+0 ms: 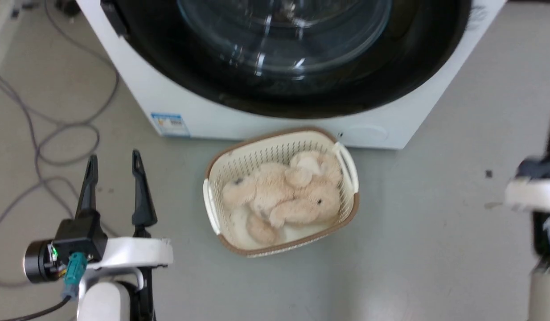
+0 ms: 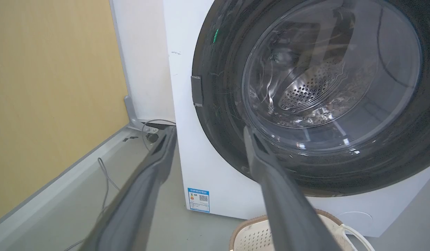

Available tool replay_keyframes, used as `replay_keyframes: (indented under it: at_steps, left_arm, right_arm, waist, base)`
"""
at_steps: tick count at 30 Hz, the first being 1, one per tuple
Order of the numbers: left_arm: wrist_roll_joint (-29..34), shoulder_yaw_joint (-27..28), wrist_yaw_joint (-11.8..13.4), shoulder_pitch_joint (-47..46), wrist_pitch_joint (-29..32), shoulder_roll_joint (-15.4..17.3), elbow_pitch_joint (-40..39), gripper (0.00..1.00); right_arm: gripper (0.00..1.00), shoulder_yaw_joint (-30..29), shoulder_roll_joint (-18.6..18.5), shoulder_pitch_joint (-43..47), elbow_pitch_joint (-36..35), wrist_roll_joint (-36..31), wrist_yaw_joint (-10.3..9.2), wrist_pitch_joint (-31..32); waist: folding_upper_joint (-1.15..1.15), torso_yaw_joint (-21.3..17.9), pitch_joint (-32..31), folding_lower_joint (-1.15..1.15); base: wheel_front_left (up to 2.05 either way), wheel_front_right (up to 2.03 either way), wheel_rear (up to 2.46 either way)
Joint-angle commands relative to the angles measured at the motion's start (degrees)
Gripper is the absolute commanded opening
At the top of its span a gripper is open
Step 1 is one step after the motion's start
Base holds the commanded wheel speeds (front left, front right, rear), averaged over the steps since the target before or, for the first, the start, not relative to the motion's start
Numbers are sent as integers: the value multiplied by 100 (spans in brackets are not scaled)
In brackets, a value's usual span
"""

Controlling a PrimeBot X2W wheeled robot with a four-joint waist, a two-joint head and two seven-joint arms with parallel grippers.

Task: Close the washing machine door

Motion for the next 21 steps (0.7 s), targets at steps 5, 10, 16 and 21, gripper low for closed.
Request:
replay_keyframes:
  at_steps: [5, 10, 16, 21]
  left_arm:
    - [35, 32, -24, 331, -25, 5, 109, 100]
    - [54, -41, -48, 581, -25, 5, 210, 100]
    - [129, -51, 21, 853, -25, 5, 284, 100]
    - [131, -93, 36, 1007, -25, 5, 339, 100]
  right_arm:
    - [100, 270, 141, 767, -59, 125, -5, -18]
    - [100, 415, 174, 1265, 33, 199, -5, -18]
    - [100, 746, 180, 1637, 53, 121, -5, -18]
    - [100, 952, 181, 1922, 49, 211, -5, -18]
  waist:
    - [0, -244, -524, 0]
    - [0, -349, -871, 0]
    - [0, -517, -1164, 0]
    - [0, -584, -1359, 0]
  base:
    - [0, 0, 0]
    - [0, 0, 0]
    - [0, 0, 0]
    - [0, 0, 0]
